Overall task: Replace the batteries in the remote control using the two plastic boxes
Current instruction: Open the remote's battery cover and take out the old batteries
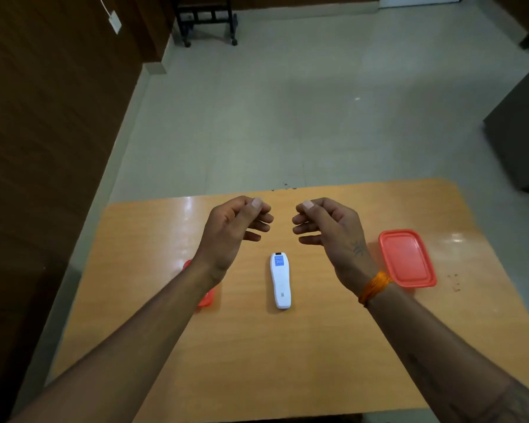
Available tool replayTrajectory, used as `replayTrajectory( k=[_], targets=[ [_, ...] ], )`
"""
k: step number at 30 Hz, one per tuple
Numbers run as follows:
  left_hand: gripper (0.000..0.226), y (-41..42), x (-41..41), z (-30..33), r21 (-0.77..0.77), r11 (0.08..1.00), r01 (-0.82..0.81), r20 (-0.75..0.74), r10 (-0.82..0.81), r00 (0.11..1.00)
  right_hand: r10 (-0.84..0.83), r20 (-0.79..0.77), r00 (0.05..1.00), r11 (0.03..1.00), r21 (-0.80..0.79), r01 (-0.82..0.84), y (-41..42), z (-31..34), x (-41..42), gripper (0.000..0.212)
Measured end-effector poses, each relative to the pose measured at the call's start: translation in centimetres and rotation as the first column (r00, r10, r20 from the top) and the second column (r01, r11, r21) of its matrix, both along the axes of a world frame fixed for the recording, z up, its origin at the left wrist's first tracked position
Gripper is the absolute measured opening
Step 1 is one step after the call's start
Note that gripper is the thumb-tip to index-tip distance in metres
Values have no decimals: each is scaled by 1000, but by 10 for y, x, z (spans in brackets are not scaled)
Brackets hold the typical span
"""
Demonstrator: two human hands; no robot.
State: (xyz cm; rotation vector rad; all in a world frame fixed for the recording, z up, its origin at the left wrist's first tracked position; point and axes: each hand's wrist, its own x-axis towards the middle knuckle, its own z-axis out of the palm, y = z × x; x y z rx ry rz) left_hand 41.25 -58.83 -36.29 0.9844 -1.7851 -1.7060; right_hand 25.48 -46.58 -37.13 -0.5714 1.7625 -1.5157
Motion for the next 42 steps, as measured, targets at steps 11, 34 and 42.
replayTrajectory(
  k=[11,34,42],
  targets=[
    [42,24,39,-198,-20,994,-104,-59,102,993,-19,6,1000,999,-25,20,25,-194,12,26],
    [40,108,57,-254,-339,914,-222,198,300,933,-13,-303,953,991,122,52,79,-243,51,20],
    [23,87,14,-272,-214,948,-236,390,304,869,134,-400,906,928,371,27,43,-268,48,38]
  ],
)
